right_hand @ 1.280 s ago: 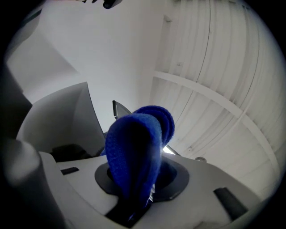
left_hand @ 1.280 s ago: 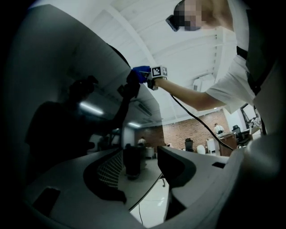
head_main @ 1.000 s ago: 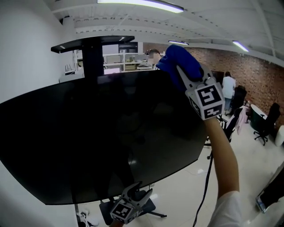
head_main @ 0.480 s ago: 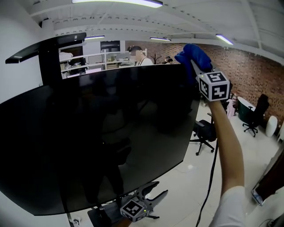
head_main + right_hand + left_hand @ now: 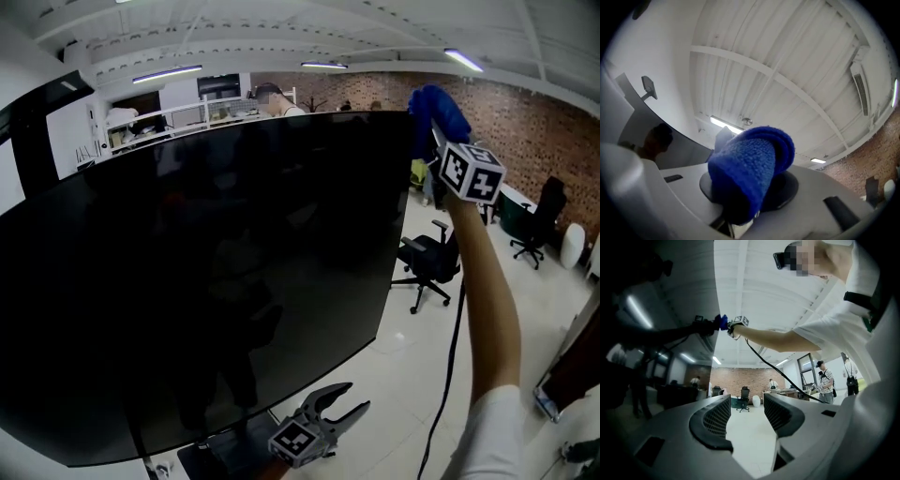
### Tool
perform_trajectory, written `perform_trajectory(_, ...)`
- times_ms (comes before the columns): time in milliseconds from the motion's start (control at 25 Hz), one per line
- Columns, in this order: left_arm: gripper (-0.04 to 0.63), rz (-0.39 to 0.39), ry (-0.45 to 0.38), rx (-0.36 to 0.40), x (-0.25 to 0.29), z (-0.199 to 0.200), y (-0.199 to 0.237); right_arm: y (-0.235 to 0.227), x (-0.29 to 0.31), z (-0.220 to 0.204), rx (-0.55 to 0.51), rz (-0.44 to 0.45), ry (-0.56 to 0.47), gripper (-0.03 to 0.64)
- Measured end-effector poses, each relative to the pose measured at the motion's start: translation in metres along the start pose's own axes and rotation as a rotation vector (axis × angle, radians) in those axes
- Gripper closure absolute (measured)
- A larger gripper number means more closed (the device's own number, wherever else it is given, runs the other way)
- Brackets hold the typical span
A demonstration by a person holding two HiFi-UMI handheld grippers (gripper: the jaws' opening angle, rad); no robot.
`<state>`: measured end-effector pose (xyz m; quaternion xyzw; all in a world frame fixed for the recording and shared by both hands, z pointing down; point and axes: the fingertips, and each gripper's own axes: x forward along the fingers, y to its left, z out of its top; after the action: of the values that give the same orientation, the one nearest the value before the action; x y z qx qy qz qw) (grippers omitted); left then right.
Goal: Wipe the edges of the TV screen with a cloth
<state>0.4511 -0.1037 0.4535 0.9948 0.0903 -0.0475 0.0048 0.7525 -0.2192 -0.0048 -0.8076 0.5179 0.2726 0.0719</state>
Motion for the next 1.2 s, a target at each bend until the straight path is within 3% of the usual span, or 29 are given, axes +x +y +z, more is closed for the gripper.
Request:
perform_trajectory(120,0.399,0.001,0.009,-0.019,0.01,-0.008,0.006,0.009,-0.018,-0.036,0.1,0.049,-0.003,0.502)
perform_trajectory(280,0.399,-0.003,0.023,-0.031,0.021,-0.02,0.007,0.026,-0.061,-0.124,0.219,0.105,0.085,0.503)
perform_trajectory(560,0.399,0.024,0.048,-0.062,0.018,-0.042,0.012,0.062,-0.158,-0.319,0.342,0.131,0.377,0.506)
perform_trajectory(720,0.399,0.033,0.053,-0.067,0.017,-0.048,0.012,0.078,-0.205,-0.411,0.356,0.144,0.551,0.508)
perform_trajectory(920,0.399,0.076,0.063,-0.09,0.014,-0.064,0.018,0.093,-0.244,-0.487,0.316,0.156,0.693,0.511)
perform_trajectory(1080,0.399,0.113,0.101,-0.051,0.01,-0.084,0.022,0.099,-0.285,-0.55,0.198,0.151,0.855,0.511)
perform_trajectory(1200,0.399,0.145,0.116,-0.069,-0.005,-0.09,0.025,0.107,-0.316,-0.589,0.207,0.114,0.944,0.511)
